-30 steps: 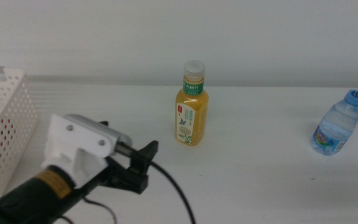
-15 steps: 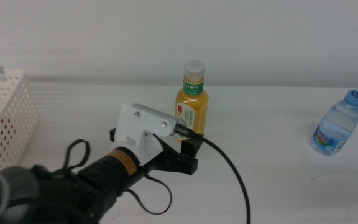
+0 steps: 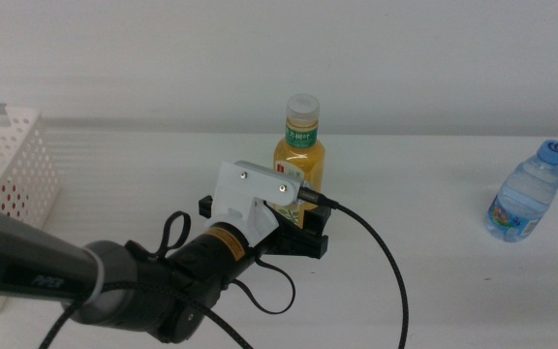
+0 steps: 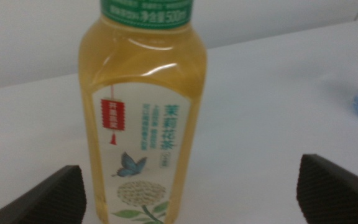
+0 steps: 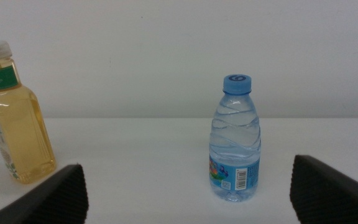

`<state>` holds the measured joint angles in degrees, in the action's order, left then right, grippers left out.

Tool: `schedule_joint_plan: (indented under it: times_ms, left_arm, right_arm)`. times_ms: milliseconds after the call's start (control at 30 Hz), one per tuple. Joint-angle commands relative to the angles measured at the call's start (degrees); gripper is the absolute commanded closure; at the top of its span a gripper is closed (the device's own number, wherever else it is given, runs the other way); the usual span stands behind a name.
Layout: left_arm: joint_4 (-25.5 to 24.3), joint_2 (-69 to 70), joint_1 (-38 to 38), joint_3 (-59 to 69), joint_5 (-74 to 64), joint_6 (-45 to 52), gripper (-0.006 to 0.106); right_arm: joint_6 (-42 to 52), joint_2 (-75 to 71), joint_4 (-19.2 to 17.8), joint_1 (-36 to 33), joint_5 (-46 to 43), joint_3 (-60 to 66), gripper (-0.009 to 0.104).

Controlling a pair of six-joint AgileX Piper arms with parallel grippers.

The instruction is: Use arms to grab the bottles and put them into the dustbin to the left of the table.

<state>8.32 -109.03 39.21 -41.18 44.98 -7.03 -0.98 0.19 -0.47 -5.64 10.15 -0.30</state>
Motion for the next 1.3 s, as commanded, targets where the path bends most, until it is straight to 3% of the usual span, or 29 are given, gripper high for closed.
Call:
schedule_joint_plan:
  times_ms: [0, 433, 667, 1267]
  left_arm:
    - [2.16, -1.26, 0.18, -0.47, 3.10, 1.05, 0.011]
    - [3.11, -2.63, -0.16, -0.55, 5.71, 2.24, 0.011]
    - [-7.25, -2.76, -3.75, -0.55, 5.55, -2.94, 0.011]
    - [-7.27, -7.04, -3.75, -5.96, 3.62, -3.67, 0.011]
  right_arm:
    - [0.59, -2.28, -0.25, 0.53, -0.53, 2.44, 0.009]
    - [0.59, -2.28, -0.25, 0.53, -0.53, 2.44, 0.009]
    - [0.59, -2.28, -0.25, 0.53, -0.53, 2.44, 0.009]
    - [0.59, -2.28, -0.25, 0.53, -0.53, 2.44, 0.009]
